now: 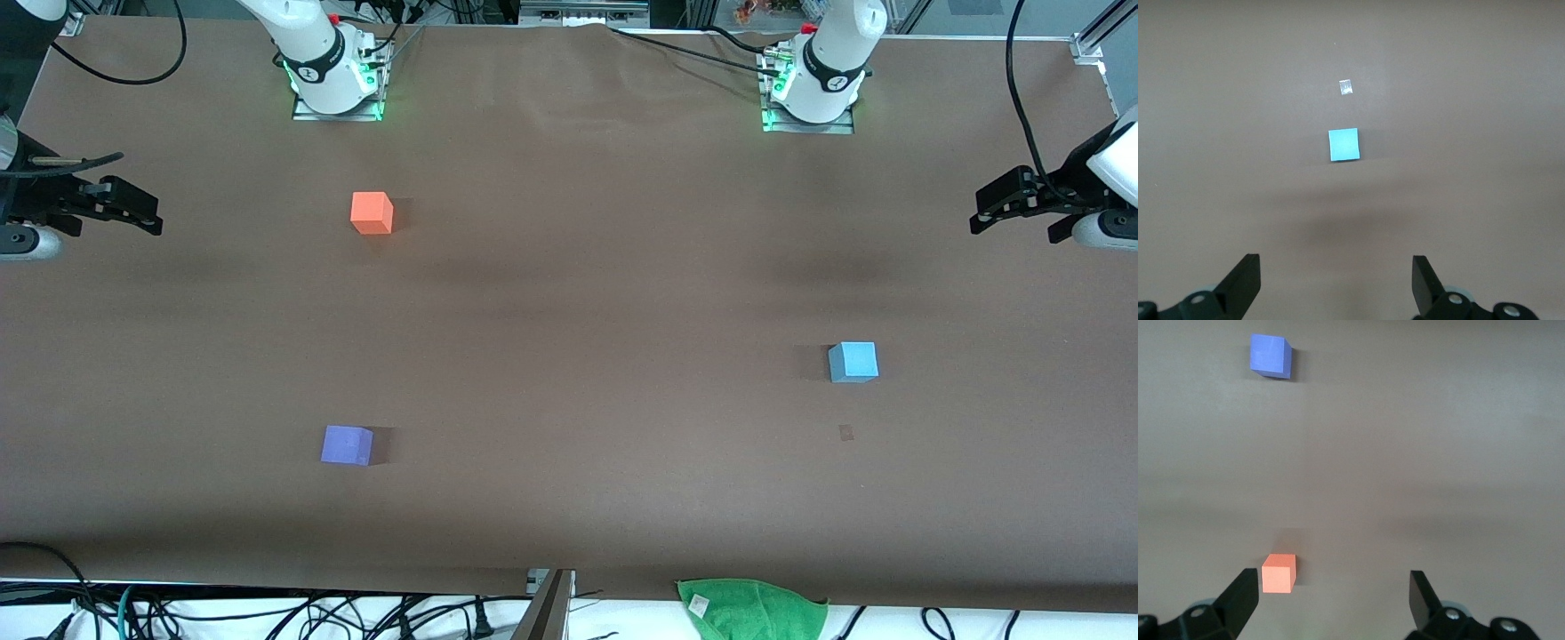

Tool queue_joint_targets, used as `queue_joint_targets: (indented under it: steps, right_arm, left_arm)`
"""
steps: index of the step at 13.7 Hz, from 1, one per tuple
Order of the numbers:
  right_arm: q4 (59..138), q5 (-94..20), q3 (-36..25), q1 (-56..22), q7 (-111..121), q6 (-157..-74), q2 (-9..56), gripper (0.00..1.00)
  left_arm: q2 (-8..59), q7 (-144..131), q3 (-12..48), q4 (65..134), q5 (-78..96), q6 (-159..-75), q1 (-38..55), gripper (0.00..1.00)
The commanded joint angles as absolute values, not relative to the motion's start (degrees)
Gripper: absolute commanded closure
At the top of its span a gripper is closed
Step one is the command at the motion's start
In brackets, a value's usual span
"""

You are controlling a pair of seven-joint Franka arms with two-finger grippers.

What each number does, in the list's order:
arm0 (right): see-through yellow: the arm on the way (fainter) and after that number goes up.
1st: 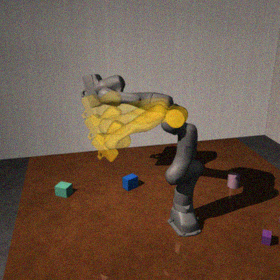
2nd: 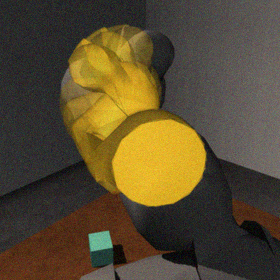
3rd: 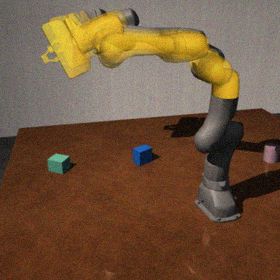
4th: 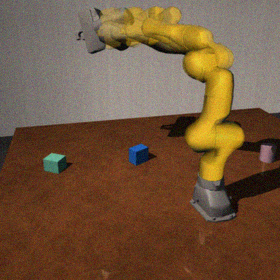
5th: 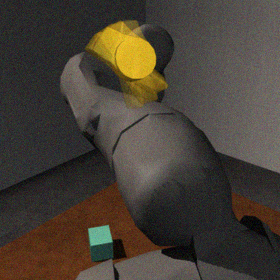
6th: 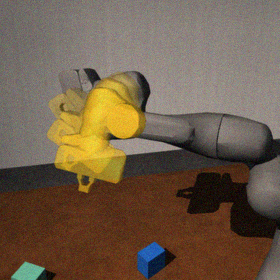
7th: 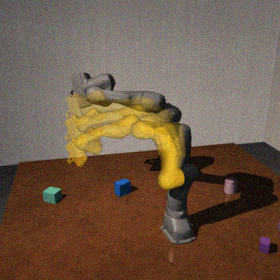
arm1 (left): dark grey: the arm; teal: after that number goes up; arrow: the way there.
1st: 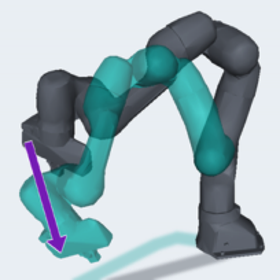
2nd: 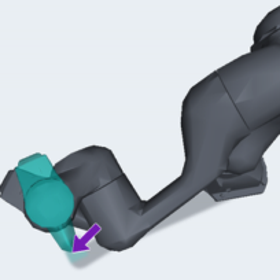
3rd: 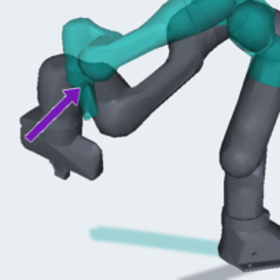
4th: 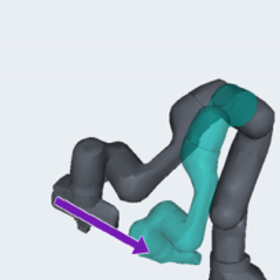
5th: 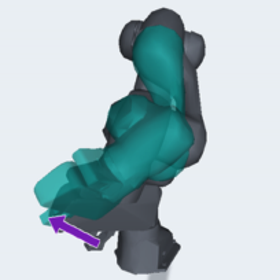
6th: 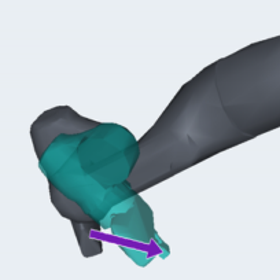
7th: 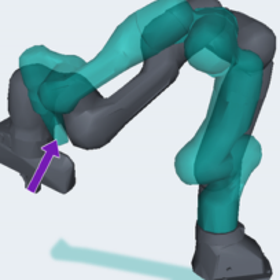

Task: Place blue block between orange and purple blocks

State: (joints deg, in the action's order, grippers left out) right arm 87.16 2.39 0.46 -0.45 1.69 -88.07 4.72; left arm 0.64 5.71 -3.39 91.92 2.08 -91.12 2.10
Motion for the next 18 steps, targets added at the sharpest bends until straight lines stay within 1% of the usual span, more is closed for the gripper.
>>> queue_joint_targets:
  steps: [1,3,18]
  right_arm:
    - [86.2,1.5,0.6,0.2,2.8,-87.9,4.9,0.0]
    - [86.2,1.6,0.6,0.2,2.8,-87.9,4.9,0.0]
    - [85.9,1.5,0.6,0.2,2.8,-88.0,5.3,0.0]
  left_arm:
    - [0.5,6.4,-3.1,90.8,1.6,-88.2,1.8,0.0]
    - [1.6,5.7,-3.1,89.8,1.5,-87.4,2.1,0.0]
    - [1.6,5.7,-3.2,89.7,1.6,-87.5,2.1,0.0]
